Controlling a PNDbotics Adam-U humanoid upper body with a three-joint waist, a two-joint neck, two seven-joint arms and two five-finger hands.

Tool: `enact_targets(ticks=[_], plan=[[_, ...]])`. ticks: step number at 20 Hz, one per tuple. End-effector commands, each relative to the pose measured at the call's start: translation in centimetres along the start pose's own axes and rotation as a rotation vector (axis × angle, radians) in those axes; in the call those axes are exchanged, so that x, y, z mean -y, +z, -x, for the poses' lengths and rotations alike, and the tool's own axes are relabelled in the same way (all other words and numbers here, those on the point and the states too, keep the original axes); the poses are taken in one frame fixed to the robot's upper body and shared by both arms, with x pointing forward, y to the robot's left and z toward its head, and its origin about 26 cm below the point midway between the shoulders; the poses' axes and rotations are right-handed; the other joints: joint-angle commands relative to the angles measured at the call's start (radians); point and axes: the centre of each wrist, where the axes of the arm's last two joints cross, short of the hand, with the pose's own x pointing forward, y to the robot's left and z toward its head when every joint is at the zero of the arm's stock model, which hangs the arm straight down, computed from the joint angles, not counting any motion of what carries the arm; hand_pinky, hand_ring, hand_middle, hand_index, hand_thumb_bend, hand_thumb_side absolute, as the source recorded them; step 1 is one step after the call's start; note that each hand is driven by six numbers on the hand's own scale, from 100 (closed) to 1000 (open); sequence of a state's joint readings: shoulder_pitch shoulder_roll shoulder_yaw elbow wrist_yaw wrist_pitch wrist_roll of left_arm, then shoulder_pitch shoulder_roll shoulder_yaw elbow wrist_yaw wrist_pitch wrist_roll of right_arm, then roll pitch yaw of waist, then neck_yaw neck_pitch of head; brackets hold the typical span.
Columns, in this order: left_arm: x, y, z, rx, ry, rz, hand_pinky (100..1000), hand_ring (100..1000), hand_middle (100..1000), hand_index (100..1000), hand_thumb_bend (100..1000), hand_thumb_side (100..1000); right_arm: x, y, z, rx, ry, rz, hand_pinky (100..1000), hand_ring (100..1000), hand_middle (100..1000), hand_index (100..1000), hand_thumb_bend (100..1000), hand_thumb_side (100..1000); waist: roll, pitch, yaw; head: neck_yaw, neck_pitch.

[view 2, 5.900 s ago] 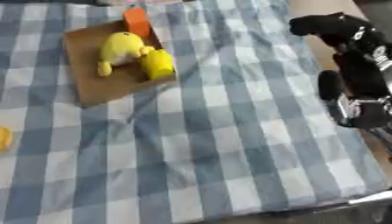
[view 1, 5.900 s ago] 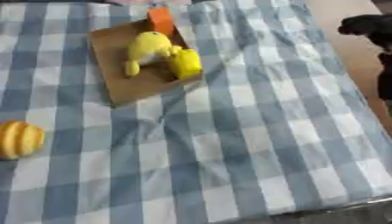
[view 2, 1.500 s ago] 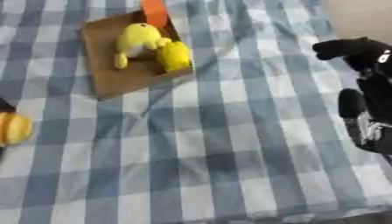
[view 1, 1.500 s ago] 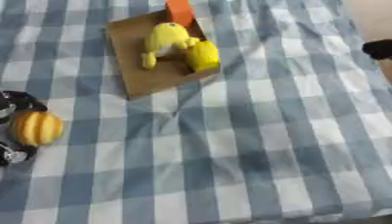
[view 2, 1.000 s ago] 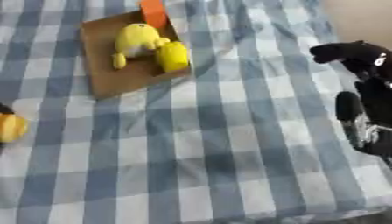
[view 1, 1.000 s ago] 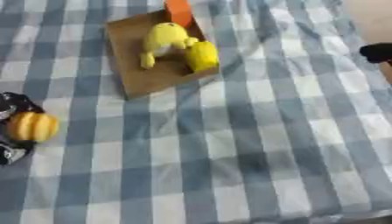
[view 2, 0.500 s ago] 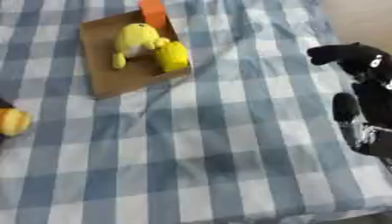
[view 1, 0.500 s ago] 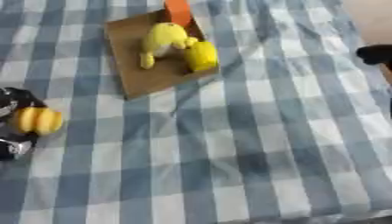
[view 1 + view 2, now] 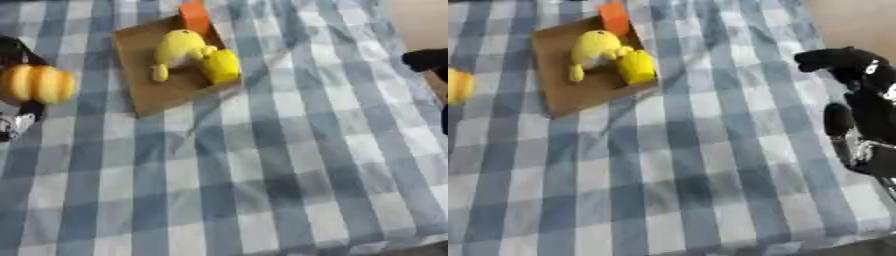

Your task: Pick up objects on the table and place them in the box.

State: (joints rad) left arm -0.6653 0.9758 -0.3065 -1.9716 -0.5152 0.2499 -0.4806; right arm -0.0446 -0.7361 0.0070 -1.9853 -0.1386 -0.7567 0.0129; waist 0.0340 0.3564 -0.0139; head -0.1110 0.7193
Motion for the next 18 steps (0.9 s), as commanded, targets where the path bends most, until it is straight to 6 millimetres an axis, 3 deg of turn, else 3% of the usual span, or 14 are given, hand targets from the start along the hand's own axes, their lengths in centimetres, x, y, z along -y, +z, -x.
enact_targets(ticks=[1,5,11,18], plan=[[-2.0,-1.6,-0.5,0.022,0.038,-0.062,819,746,696,791,100,192,0.9,-1.2,-0.3,0.039,0.001,-0.031,838,823,714,858,100,470,0.000,-0.021,-0.014,0.018,-0.020],[-3.0,-5.2,-0.4,0.033,0.100,-0.126,832,749,706,790,100,194,1.4,-2.3,-0.3,0.081,-0.012,-0.036,837,823,715,857,100,470,0.009,-0.011,-0.049,0.049,-0.037],[-2.8,-9.6,0.3,0.030,0.142,-0.212,845,759,725,796,100,206,1.9,-4.2,-0.4,0.142,-0.041,-0.056,837,823,715,857,100,469,0.022,0.009,-0.100,0.101,-0.072],[-0.4,-13.3,2.2,-0.036,0.092,-0.240,848,776,735,802,100,167,2.1,-5.3,-0.4,0.173,-0.071,-0.063,838,823,714,857,100,470,0.030,0.036,-0.143,0.128,-0.104]])
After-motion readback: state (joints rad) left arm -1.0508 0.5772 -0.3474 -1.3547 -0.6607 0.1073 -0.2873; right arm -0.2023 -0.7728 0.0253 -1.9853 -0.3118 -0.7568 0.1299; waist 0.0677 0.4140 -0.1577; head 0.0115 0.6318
